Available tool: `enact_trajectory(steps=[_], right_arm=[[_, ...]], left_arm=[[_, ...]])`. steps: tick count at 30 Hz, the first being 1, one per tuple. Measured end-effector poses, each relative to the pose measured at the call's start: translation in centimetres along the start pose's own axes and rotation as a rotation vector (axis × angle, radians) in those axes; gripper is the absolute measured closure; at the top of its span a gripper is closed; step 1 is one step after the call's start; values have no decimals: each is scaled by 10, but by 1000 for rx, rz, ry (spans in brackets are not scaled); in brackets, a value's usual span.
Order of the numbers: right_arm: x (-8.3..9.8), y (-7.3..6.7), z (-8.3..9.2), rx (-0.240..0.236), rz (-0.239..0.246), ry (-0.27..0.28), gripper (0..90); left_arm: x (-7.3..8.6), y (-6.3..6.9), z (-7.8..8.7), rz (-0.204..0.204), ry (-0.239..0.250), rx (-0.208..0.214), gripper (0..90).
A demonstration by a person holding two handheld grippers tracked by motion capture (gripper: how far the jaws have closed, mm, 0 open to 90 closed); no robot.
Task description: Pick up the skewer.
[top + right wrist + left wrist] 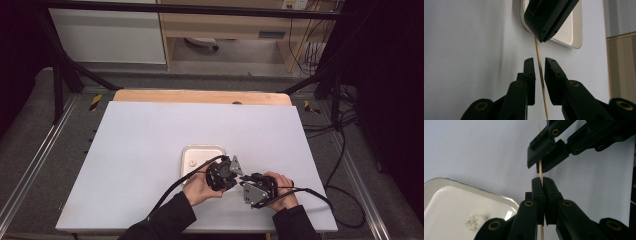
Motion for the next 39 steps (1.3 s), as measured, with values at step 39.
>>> enact_trajectory(steps=[39], right_arm=[[2, -2, 1, -16, 107, -45, 888]], left_arm=[[31, -4, 8, -2, -107, 35, 787]])
Point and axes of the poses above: each handheld gripper's, and its own axes: z roughly backward along the jaws, x roughly out of its underside, y roughly to its right, the point moved 10 cm from there along -z, roughly forward along the jaws, and after that the axes turned 2 degrees about x, right-handed, at the moved point
